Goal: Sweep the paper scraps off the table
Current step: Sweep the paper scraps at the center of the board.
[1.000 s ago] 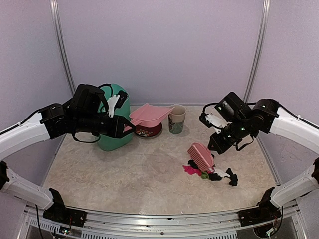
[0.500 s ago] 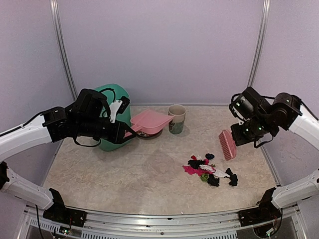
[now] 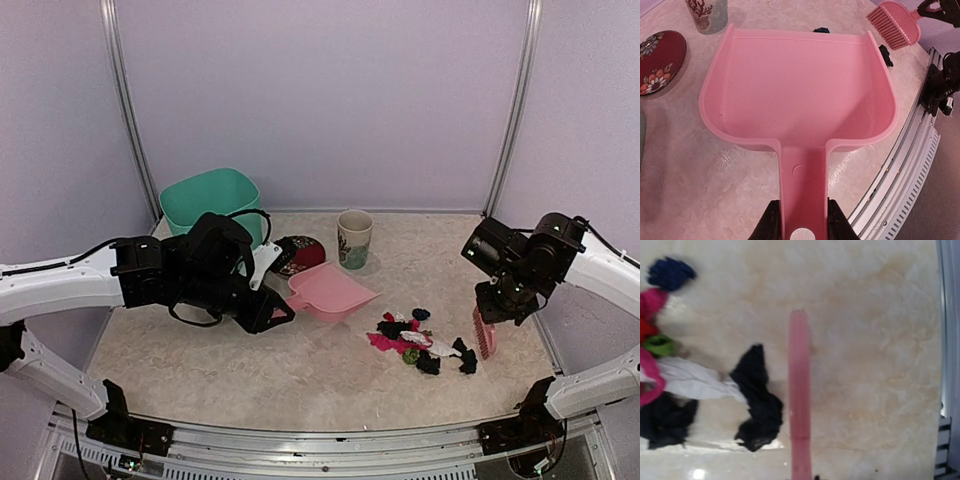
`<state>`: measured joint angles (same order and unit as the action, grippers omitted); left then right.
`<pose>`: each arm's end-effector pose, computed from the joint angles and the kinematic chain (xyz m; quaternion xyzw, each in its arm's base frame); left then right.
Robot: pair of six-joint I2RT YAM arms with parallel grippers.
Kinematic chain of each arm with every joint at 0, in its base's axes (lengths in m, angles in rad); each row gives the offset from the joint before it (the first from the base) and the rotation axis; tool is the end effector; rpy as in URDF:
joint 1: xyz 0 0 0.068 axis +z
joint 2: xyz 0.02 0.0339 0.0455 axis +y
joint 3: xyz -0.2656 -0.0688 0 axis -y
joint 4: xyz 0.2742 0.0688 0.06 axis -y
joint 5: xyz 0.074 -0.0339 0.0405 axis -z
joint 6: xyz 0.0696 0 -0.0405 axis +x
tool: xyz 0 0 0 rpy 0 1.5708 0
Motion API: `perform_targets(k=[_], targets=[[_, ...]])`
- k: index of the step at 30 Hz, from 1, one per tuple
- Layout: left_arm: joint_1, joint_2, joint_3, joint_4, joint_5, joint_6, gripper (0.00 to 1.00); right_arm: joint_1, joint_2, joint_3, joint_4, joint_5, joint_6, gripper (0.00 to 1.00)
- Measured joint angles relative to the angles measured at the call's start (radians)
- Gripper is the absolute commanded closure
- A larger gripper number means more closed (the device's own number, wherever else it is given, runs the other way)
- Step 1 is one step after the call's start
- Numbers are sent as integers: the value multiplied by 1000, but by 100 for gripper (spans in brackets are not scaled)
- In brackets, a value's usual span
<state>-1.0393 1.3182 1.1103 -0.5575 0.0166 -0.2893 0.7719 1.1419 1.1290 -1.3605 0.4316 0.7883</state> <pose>0.1702 -0.2918 0.2733 0.3400 0.8549 -0.2476 0.3038 0.1718 0.1266 0.2769 0.0291 0.9718 -0.0838 0.2183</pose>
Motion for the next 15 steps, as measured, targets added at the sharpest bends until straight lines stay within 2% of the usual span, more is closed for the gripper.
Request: perform_targets(k=[9, 15], targets=[[-66, 44, -66, -10, -14, 40, 100, -11, 90, -21, 5, -26, -5, 100], [-124, 103, -68, -12, -31, 82, 100, -11, 102, -31, 96, -111, -22, 100]])
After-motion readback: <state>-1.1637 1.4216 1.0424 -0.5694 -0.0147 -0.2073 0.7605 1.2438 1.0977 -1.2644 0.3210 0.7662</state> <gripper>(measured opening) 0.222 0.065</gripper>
